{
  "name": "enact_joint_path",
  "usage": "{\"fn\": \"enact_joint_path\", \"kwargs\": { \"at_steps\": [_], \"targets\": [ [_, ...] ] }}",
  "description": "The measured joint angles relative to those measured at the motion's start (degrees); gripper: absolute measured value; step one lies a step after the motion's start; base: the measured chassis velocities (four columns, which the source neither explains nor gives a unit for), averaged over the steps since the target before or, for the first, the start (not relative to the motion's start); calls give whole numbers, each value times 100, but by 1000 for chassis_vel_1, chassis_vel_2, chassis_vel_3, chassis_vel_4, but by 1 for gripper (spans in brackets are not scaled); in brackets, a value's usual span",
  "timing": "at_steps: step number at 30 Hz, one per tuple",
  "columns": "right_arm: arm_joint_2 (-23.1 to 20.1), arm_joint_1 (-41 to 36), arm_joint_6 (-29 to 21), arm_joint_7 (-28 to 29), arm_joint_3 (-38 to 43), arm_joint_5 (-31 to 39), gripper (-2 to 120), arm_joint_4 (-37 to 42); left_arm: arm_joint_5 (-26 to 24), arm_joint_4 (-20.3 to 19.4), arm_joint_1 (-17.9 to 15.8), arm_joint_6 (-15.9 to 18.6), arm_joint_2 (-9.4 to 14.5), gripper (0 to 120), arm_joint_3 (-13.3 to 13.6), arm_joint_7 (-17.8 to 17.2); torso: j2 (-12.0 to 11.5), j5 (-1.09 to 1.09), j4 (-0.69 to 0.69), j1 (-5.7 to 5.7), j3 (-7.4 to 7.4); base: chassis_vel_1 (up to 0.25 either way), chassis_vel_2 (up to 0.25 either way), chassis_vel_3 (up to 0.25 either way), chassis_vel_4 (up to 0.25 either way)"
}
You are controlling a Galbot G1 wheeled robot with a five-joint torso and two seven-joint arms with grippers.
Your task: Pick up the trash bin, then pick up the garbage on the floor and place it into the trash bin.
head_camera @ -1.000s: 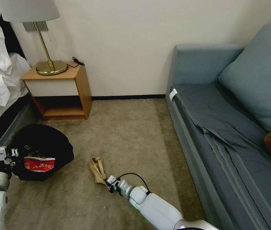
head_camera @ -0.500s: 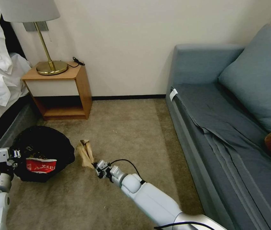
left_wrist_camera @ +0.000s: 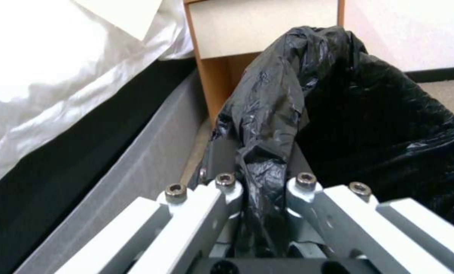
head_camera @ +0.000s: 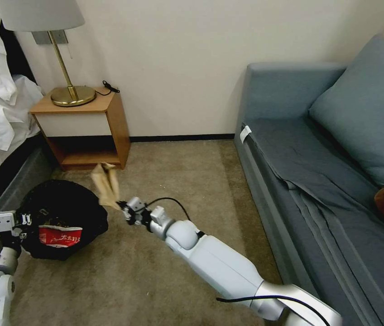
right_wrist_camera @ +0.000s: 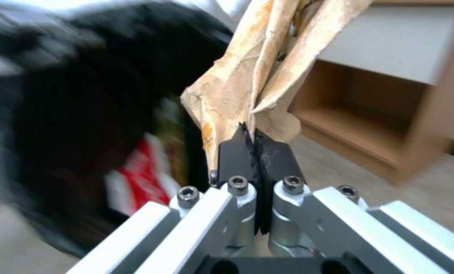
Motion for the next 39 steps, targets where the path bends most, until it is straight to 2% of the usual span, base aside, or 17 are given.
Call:
{"fn": "enact_joint_path", "kwargs": {
  "at_steps": [8, 18, 22, 23, 25, 28, 29, 30, 31, 33, 35, 36, 37, 38, 39],
  "targets": [
    [355, 104, 65, -34, -389, 290, 0, -46, -2, -114, 42, 15, -22, 4, 50, 17, 0, 0, 2, 0, 0, 0, 0, 0, 0],
    [356, -7, 163, 51, -448, 177, 3, -407, -6, -168, 90, 16, -76, 4, 57, 17, 0, -1, -1, 0, 0, 0, 0, 0, 0],
    [356, -64, 163, 122, -457, 148, 17, -439, -28, -182, 105, 16, -94, 4, 61, 17, 0, 0, 0, 0, 0, 0, 0, 0, 0],
    [356, -64, 163, 122, -457, 148, 17, -439, -28, -182, 105, 16, -94, 4, 61, 17, 0, 0, 0, 0, 0, 0, 0, 0, 0],
    [358, -139, 163, 164, -456, 28, 33, -483, -99, -227, 110, 20, -160, 4, 94, 16, 0, 0, 0, 0, 0, 0, 0, 0, 0],
    [360, -150, 163, 175, -447, 7, 39, -486, -119, -246, 109, 32, -190, 4, 117, 17, 0, 0, 0, 0, 0, 0, 0, 0, 0],
    [365, -153, 166, 182, -436, 0, 48, -486, -139, -262, 105, 45, -218, 4, 139, 18, 0, 0, 0, 0, 0, 0, 0, 0, 0],
    [365, -154, 169, 190, -429, -8, 53, -483, -146, -264, 102, 48, -235, 4, 147, 18, 0, 0, 0, 0, 0, 0, 0, 0, 0],
    [365, -154, 169, 190, -429, -8, 53, -483, -146, -264, 102, 48, -235, 4, 147, 18, 0, 0, 0, 0, 0, 0, 0, 0, 0],
    [365, -172, 191, 271, -370, -44, 65, -437, -223, -237, 101, 49, -263, 4, 145, -14, 0, 1, 0, 0, 0, 0, 0, 0, 0],
    [365, -175, 193, 279, -362, -48, 65, -434, -241, -226, 100, 49, -266, 4, 143, -22, 0, 1, 0, 0, 0, 0, 0, 0, 0],
    [364, -212, 242, 394, -232, -130, 75, -366, -511, -115, 51, 80, -308, 4, 111, -125, 0, 0, 1, 0, 0, 0, 0, 0, 0],
    [364, -212, 242, 394, -232, -130, 75, -366, -511, -115, 51, 80, -308, 4, 111, -125, 0, 0, 1, 0, 0, 0, 0, 0, 0],
    [364, -238, 266, 433, -128, -200, 79, -314, -739, -44, 7, 119, -350, 4, 84, -222, 0, 1, 1, 0, 0, 0, 0, 0, 0],
    [363, -296, 327, 462, 131, -376, 86, -240, -1180, 41, -52, 220, -437, 4, 57, -471, 0, 0, 0, 0, 0, 0, 0, 0, 0]
  ]
}}
